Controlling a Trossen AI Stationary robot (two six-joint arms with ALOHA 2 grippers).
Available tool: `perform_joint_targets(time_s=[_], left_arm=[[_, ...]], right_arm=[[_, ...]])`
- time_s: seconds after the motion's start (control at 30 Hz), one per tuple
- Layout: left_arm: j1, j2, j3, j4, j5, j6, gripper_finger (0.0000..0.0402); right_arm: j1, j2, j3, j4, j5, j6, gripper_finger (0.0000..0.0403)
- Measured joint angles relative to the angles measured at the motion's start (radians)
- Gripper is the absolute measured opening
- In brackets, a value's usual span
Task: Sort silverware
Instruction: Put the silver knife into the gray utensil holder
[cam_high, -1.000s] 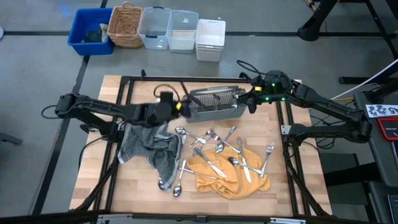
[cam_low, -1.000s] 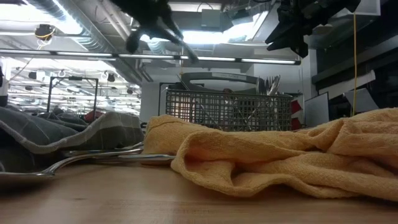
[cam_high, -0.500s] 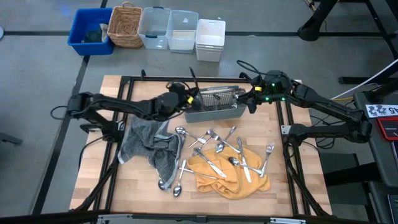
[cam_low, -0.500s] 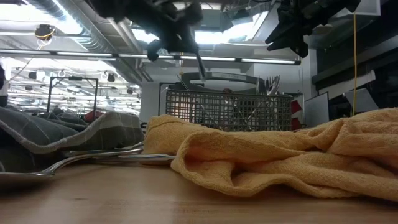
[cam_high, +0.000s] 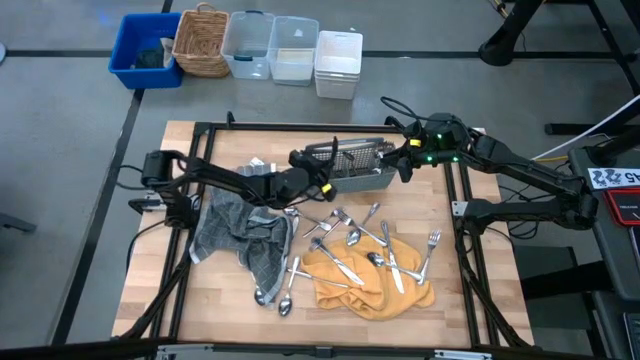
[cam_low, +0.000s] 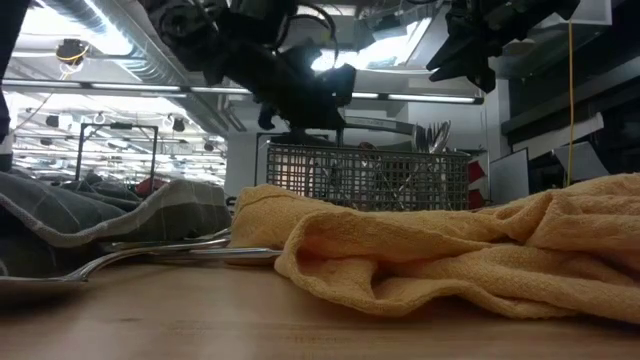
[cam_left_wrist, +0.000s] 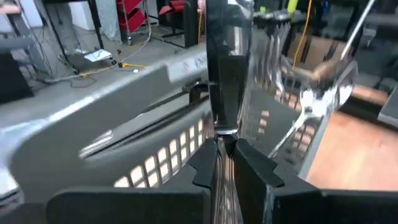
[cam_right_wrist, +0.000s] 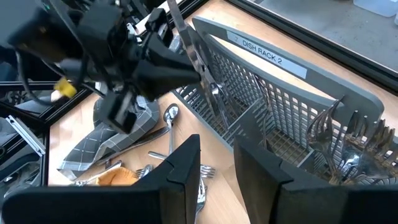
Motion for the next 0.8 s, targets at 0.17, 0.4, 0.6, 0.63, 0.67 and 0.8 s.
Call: perform_joint_targets(time_s=[0.17, 0.4, 0.6, 0.63, 0.67, 0.8], left_arm=[[-0.010, 0.024, 0.000, -0.001, 0.007, 0.023, 0.0029], [-0.014, 0.024, 0.000, 0.001, 0.015, 0.022, 0.0075], [-0.018, 0.024, 0.000, 0.006, 0.016, 0.012, 0.0126], [-0.020, 0.022, 0.000, 0.006, 0.017, 0.005, 0.0129], [-0.023, 0.019, 0.000, 0.003, 0.017, 0.000, 0.0131], [-0.043, -0.011, 0.000, 0.004, 0.017, -0.006, 0.0130]], right_arm=[[0.000, 0.000, 0.000, 0.000, 0.000, 0.000, 0.0101], [0.000, 0.000, 0.000, 0.000, 0.000, 0.000, 0.0101], [0.000, 0.000, 0.000, 0.000, 0.000, 0.011, 0.0101], [0.000, 0.000, 0.000, 0.000, 0.000, 0.016, 0.0101], [0.000, 0.000, 0.000, 0.000, -0.001, 0.028, 0.0101], [0.000, 0.000, 0.000, -0.002, -0.052, 0.061, 0.0101]])
